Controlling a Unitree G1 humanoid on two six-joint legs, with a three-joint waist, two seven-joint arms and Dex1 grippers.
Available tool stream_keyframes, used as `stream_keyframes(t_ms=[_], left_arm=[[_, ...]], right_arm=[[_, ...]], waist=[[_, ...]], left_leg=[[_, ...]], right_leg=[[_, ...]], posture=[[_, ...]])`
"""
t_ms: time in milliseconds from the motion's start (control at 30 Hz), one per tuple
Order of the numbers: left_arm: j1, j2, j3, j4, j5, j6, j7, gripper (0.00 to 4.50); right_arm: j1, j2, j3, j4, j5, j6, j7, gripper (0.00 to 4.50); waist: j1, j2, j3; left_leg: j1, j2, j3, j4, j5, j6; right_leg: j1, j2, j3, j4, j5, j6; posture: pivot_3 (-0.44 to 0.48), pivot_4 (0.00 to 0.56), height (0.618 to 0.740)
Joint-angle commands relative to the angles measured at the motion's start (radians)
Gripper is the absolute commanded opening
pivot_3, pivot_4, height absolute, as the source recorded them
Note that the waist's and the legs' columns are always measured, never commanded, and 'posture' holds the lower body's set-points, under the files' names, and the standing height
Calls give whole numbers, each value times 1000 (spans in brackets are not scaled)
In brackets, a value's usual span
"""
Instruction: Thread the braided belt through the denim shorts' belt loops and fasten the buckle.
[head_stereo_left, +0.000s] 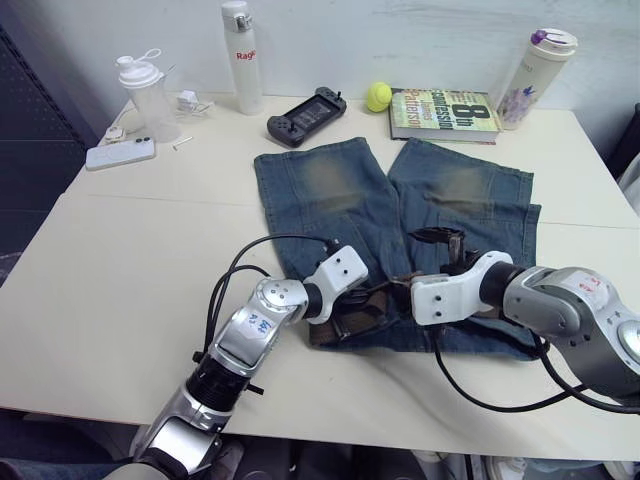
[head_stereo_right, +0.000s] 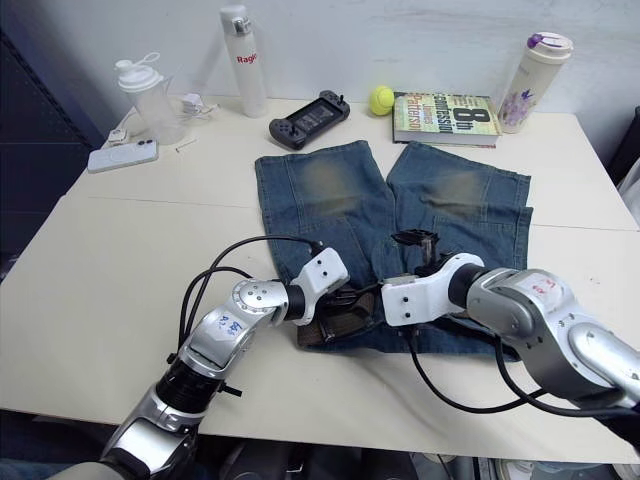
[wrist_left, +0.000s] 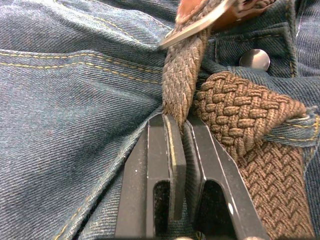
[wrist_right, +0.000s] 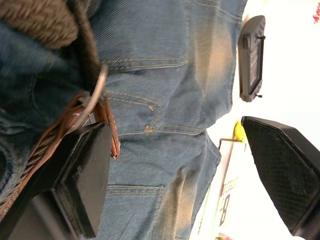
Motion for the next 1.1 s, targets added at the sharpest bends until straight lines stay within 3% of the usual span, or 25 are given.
stream_keyframes(t_ms=[33,667,767,967,1033,1100], left_arm=[[6,-8,-18,-20,-13,2,-2,0],[9,0,-19,-30,-13,8,-2,0],[9,1,-19,-31,-14,10,-2,0],[8,-1,-13,-28,-14,16,4,0],[7,-1,-13,-26,-14,17,5,0],[5,0,-14,-24,-12,15,5,0]], right_arm=[[24,43,-9,29,-53,-43,35,4420],[98,212,-120,51,-165,-97,107,4420],[103,228,-126,42,-177,-98,126,3701],[131,246,-142,16,-198,-96,151,727],[136,254,-146,12,-203,-96,157,70],[145,262,-151,10,-214,-85,165,30]], waist=[[-1,0,0],[0,0,0],[0,0,0],[0,0,0],[-1,0,0],[-1,0,0]], left_leg=[[0,0,0,0,0,0],[1,0,0,2,0,0],[1,0,0,2,0,0],[1,0,0,3,0,0],[1,0,0,3,0,0],[1,0,0,3,0,0]], right_leg=[[0,0,0,0,0,0],[1,1,0,2,0,0],[1,1,0,2,0,0],[1,1,0,6,0,0],[1,1,0,7,0,0],[1,1,0,7,0,0]], posture=[[0,150,740],[0,150,740],[0,150,740],[0,150,740],[0,150,740],[0,150,740]])
